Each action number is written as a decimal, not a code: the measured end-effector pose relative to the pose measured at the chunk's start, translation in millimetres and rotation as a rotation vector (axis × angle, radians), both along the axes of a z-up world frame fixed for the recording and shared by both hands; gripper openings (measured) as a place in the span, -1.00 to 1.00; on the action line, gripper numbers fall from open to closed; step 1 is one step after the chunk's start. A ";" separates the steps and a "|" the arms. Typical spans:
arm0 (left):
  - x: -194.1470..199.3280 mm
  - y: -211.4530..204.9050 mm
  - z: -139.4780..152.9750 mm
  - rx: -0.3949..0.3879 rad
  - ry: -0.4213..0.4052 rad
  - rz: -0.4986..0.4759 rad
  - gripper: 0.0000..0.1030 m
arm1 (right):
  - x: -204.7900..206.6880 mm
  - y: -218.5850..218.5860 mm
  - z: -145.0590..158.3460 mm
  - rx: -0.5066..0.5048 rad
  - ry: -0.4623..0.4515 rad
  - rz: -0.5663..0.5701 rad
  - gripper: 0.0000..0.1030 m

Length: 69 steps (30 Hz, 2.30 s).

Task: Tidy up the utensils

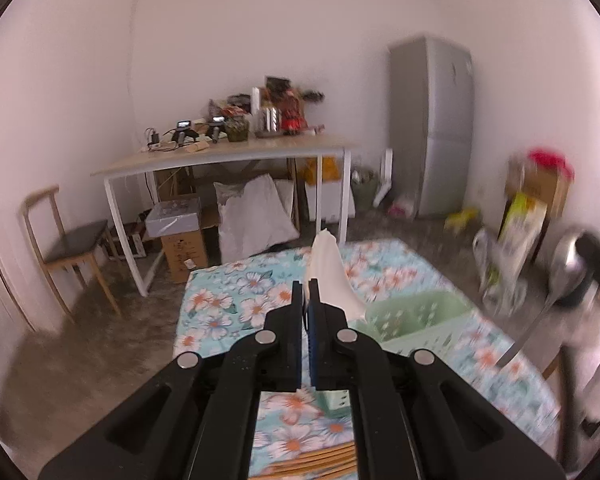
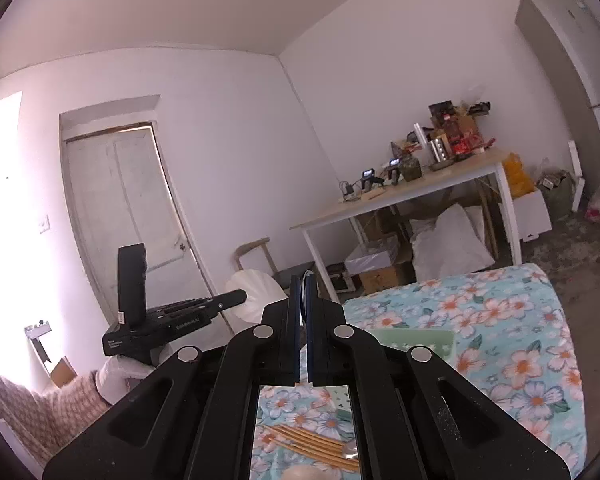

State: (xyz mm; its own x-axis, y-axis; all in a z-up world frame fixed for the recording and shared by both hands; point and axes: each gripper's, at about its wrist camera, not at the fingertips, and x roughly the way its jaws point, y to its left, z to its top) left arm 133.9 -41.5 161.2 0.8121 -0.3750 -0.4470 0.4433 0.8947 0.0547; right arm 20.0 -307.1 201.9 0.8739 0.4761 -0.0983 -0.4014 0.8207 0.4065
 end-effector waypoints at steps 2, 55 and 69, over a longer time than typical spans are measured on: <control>8.0 -10.7 -3.3 0.067 0.038 -0.011 -0.97 | -1.7 -7.1 -4.0 0.013 0.003 -0.004 -0.99; -18.2 39.7 -143.5 -0.288 0.319 0.015 0.16 | 88.0 -21.5 4.5 0.065 0.030 0.048 -0.99; -31.2 16.6 -167.5 -0.226 0.364 -0.068 0.16 | 68.4 -1.6 -36.8 -0.143 0.134 0.002 -0.61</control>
State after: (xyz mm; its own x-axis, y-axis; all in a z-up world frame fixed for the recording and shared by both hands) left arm 102.6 -24.9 -6.3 0.5869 -0.5437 -0.6000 0.4559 0.8343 -0.3101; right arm 88.4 -308.7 165.1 0.8475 0.4508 -0.2802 -0.3532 0.8731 0.3361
